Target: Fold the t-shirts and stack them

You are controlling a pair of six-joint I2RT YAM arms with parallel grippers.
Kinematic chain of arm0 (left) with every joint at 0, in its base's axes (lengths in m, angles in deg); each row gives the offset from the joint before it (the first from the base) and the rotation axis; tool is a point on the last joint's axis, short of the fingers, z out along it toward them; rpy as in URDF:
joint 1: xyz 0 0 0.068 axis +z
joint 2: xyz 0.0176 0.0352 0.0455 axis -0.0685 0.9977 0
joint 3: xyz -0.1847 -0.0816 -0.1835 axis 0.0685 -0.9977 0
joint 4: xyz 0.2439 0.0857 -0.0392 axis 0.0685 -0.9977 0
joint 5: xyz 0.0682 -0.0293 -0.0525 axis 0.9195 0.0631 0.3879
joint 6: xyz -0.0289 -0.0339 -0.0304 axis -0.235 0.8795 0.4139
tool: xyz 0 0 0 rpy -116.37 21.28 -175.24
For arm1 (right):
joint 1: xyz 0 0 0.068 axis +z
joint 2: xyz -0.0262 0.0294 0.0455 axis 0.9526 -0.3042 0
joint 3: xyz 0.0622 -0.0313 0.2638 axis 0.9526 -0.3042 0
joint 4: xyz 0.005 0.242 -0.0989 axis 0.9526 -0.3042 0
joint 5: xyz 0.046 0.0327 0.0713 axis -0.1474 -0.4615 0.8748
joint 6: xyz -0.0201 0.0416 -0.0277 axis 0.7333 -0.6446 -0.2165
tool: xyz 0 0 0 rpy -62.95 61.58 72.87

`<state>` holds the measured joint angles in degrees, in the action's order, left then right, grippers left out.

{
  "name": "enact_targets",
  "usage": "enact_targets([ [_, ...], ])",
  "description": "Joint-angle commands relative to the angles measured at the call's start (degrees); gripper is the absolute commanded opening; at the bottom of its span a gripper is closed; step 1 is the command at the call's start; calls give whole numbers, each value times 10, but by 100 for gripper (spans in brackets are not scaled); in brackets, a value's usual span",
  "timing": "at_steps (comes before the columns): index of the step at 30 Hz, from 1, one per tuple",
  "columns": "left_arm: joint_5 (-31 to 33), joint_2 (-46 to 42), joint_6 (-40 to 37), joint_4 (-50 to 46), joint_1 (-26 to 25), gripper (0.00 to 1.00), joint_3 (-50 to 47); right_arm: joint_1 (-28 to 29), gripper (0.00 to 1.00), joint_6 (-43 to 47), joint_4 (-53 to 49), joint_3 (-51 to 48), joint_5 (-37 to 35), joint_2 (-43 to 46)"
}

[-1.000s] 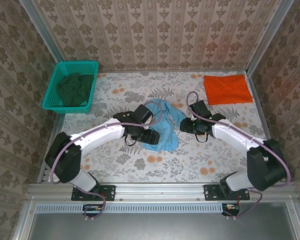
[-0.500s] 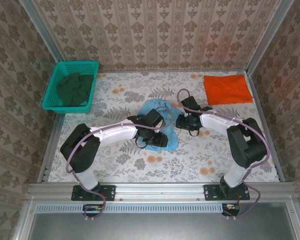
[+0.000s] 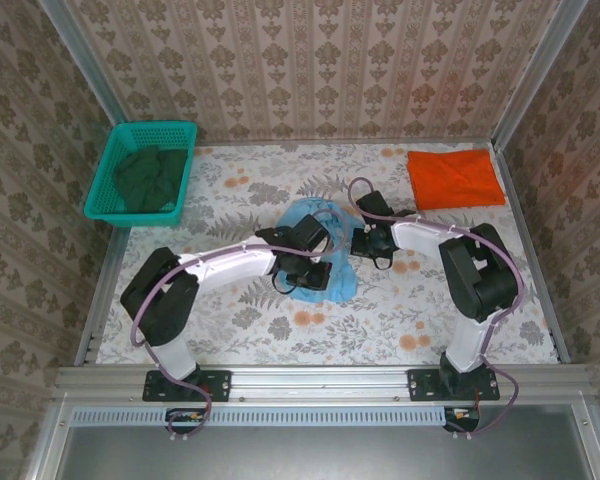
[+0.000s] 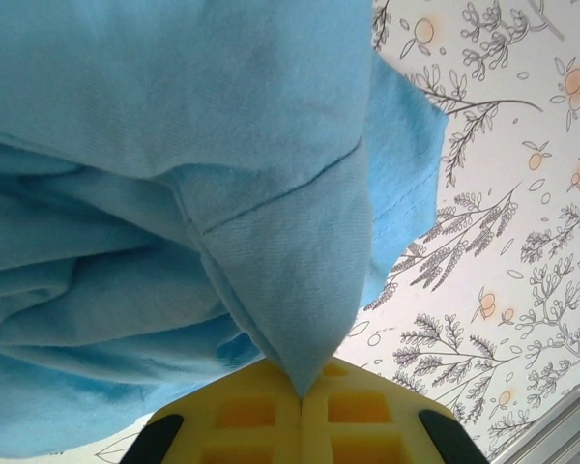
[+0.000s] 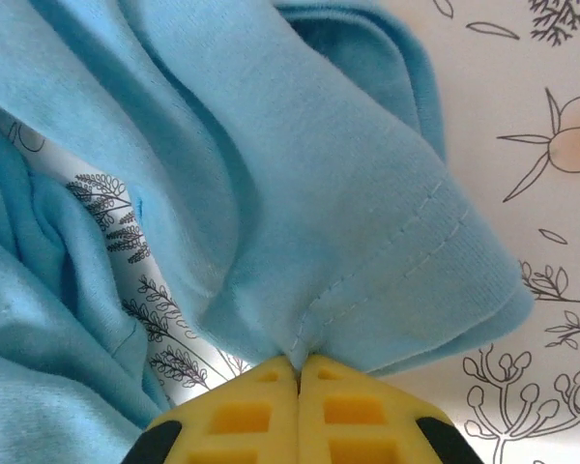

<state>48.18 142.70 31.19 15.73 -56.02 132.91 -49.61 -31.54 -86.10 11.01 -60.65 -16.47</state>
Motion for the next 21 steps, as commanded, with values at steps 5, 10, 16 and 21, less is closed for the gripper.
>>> enact_targets([
  [5, 61, -107, -53, -63, 26, 0, 51, -1, 0, -6, 7, -38, -17, 150],
  [10, 97, -242, -69, -76, 103, 0, 68, -9, 0, -8, -3, -51, -56, 321],
  [16, 92, -367, -72, -80, 211, 0, 114, -23, 0, 5, -29, -21, -93, 474],
  [21, 106, -414, -87, -98, 239, 0, 156, -25, 0, 13, -58, 17, -104, 527],
])
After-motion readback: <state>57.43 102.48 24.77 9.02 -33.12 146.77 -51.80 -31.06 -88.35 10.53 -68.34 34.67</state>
